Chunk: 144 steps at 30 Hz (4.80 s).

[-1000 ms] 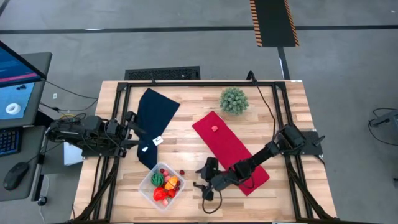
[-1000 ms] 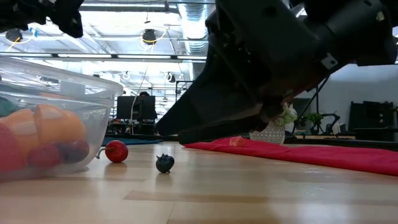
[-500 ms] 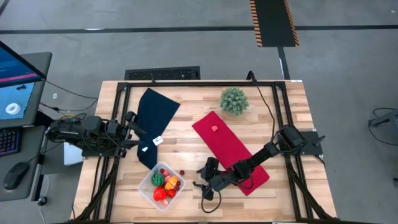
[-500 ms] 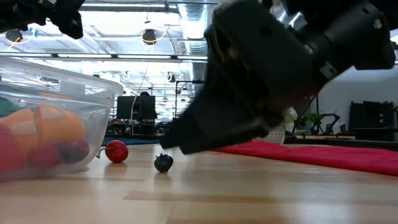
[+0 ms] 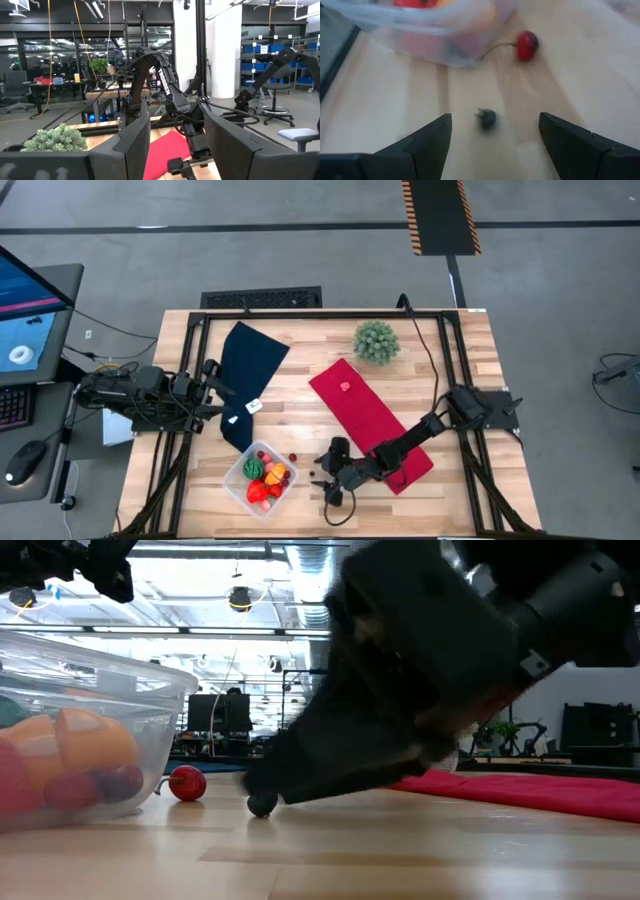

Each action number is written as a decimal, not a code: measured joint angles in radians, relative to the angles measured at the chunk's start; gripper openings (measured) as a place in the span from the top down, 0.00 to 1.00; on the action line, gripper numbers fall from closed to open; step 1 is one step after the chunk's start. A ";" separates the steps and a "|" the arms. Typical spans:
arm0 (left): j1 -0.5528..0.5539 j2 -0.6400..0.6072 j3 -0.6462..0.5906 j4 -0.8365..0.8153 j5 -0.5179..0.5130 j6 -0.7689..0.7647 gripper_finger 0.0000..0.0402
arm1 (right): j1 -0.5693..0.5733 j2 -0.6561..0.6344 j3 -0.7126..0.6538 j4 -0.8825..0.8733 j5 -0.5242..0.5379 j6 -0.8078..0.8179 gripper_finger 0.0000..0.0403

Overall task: Pick and placing Produce into tupperware
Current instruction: Put the blueberry into the transparent bin, then put the cherry into the transparent bin

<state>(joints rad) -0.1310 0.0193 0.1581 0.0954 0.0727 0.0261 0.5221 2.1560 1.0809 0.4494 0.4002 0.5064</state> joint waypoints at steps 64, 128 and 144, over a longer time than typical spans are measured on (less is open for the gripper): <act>0.000 0.000 0.000 -0.007 -0.006 -0.010 0.55 | 0.004 -0.088 0.071 -0.206 -0.154 -0.125 0.79; 0.000 0.000 0.000 -0.031 -0.009 -0.011 0.55 | -0.177 -0.001 0.571 -0.651 -0.358 -0.358 0.42; 0.000 0.000 0.000 -0.056 -0.004 -0.037 0.55 | -0.087 0.007 0.555 -0.913 -0.217 -0.276 0.54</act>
<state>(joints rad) -0.1313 0.0189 0.1581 0.0397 0.0687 -0.0108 0.4349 2.1632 1.6357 -0.4638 0.1835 0.2305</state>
